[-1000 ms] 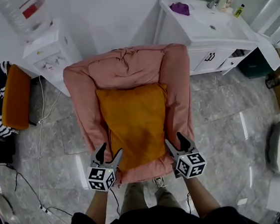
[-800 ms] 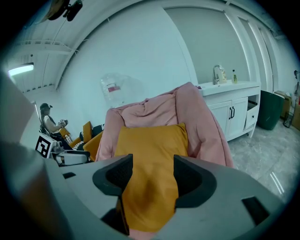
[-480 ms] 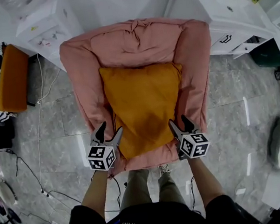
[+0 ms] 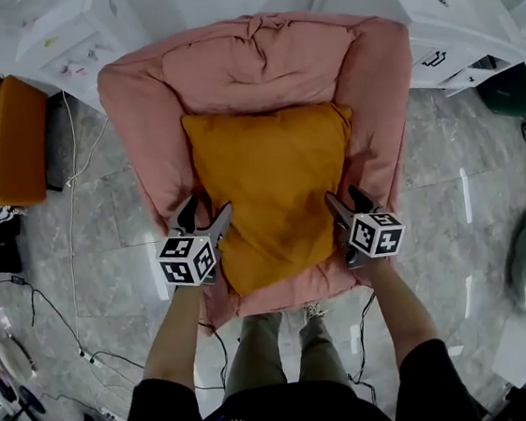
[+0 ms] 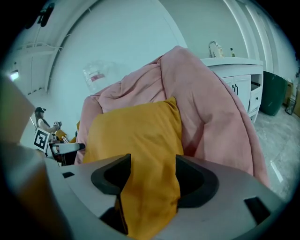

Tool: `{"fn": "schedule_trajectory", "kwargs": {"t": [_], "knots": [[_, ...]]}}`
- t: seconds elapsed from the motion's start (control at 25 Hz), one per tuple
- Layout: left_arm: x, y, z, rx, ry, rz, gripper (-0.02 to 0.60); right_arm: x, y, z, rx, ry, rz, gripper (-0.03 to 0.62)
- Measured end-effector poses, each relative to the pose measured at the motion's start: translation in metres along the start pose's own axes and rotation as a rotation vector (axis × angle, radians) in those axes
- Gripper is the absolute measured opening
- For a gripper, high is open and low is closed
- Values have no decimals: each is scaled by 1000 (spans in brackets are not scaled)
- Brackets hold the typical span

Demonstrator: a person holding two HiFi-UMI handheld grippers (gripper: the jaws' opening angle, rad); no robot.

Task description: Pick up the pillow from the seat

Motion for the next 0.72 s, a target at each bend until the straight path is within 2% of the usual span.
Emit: {"fn": "schedule_trajectory", "kwargs": {"t": [0.16, 0.28, 0.52, 0.72], "knots": [[3, 15, -13, 0, -48, 0, 351, -8, 18, 12, -7, 39, 10, 282], [7, 25, -14, 28, -80, -3, 351, -10, 30, 20, -21, 61, 7, 288], [17, 49, -17, 55, -149, -15, 357, -10, 52, 36, -101, 115, -36, 347], [21, 59, -25, 104, -190, -8, 362, -11, 70, 37, -135, 113, -73, 353]]}}
Point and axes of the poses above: the fingertips, and each gripper's own axes: y forward along the fingers, z to its right, x out of its underside, the point moved 8 cm from there along -y, backward along the fingers, and after that the axes turned 13 degrees about y, right-handed, at the moved point
